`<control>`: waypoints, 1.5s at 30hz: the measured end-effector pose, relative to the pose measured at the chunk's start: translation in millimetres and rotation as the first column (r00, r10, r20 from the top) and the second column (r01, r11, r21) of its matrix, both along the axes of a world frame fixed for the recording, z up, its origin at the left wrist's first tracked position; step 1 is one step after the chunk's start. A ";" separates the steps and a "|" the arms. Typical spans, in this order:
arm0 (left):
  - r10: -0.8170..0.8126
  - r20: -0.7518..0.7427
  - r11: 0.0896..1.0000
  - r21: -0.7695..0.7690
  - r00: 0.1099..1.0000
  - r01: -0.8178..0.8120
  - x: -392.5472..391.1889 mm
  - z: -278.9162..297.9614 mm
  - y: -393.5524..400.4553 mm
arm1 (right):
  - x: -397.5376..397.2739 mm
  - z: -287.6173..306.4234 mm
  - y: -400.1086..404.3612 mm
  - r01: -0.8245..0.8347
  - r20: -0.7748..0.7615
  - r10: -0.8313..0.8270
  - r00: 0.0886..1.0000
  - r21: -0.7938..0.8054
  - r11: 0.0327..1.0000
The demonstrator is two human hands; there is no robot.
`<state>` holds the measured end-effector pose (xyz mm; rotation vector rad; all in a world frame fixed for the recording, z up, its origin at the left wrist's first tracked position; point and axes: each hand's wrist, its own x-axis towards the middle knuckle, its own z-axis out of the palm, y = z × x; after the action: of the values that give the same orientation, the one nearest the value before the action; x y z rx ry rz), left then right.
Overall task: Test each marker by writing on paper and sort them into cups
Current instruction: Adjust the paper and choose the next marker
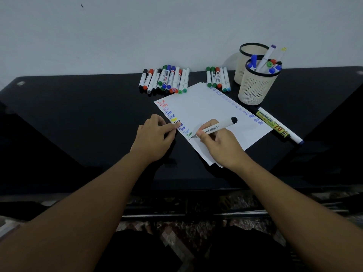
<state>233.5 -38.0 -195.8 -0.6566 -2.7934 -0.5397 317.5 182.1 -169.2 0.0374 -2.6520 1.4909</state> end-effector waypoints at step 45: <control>-0.007 -0.006 1.000 0.012 1.000 0.007 0.2 -1.5 -0.4 | 1.3 2.6 1.9 0.047 0.008 -0.047 0.999 -0.032 0.998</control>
<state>233.7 -38.4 -197.3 -0.6649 -2.7808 -0.5541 318.8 184.0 -166.7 -0.0334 -2.6146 1.5224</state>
